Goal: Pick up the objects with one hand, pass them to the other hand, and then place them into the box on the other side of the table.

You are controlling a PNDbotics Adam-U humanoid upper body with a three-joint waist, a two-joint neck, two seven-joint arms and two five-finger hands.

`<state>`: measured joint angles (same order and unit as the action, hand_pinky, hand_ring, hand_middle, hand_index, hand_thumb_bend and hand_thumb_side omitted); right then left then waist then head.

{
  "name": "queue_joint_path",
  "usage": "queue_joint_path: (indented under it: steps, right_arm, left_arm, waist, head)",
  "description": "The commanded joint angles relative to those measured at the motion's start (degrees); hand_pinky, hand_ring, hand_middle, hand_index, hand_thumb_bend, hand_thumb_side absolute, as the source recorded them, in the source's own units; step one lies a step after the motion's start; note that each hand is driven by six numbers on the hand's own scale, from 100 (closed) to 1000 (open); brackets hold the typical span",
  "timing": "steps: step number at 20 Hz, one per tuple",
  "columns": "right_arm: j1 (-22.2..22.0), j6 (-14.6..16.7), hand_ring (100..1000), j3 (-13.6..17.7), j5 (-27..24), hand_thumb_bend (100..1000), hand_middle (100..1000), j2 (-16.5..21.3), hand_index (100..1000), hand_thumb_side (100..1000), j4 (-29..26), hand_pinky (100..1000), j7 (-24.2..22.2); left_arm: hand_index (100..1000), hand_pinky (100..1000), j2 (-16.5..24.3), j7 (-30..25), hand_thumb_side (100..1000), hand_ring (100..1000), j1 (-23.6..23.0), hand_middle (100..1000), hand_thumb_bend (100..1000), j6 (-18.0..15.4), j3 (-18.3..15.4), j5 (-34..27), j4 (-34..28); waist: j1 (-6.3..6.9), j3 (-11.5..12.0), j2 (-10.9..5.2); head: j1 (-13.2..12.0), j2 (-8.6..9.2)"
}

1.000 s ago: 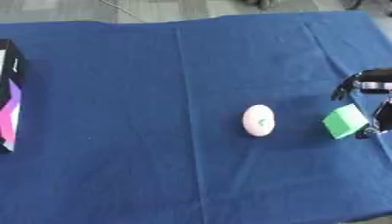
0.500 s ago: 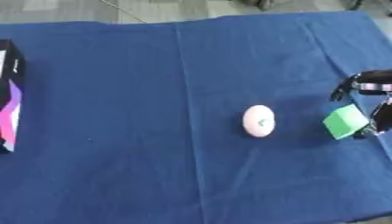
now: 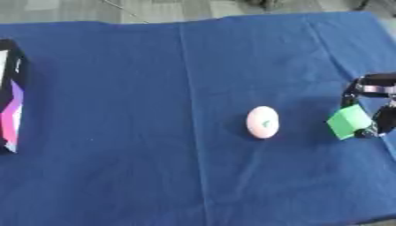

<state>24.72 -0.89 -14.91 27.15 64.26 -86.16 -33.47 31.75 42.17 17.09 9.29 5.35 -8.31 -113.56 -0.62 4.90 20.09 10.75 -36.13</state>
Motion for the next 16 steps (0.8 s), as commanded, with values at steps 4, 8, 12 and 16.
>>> queue_joint_path:
  steps: [4,8,12,16]
  right_arm:
    - [0.29,-0.35,777,0.15,-0.48,373,518,1.09,566,100,0.49,863,1.65]
    - [0.27,-0.78,750,0.87,-1.25,331,500,1.2,550,100,-0.15,855,2.24]
    - [0.86,-2.1,711,3.31,-2.47,291,488,1.6,543,100,-3.47,844,3.17]
    - [1.99,-4.89,674,6.47,-4.66,241,482,1.56,544,100,-8.42,841,4.28]
  left_arm:
    - [855,717,0.73,0.52,832,751,0.09,762,125,-0.11,-0.64,0.24,-1.04]
    - [853,717,0.88,0.55,831,749,0.07,761,125,-0.18,-0.64,0.3,-1.04]
    - [854,718,1.23,0.41,829,748,-0.1,760,122,0.01,-0.68,0.45,-1.04]
    - [860,721,2.16,0.1,824,751,0.0,763,116,0.25,-0.81,0.8,-1.04]
  waist:
    - [-0.05,0.19,-0.85]
    - [-0.16,0.01,-0.95]
    - [-0.16,-0.31,-1.21]
    - [-0.03,-0.59,-1.71]
  head:
    - [0.39,0.26]
    - [0.24,0.1]
    - [-0.32,-0.12]
    - [-0.65,-0.36]
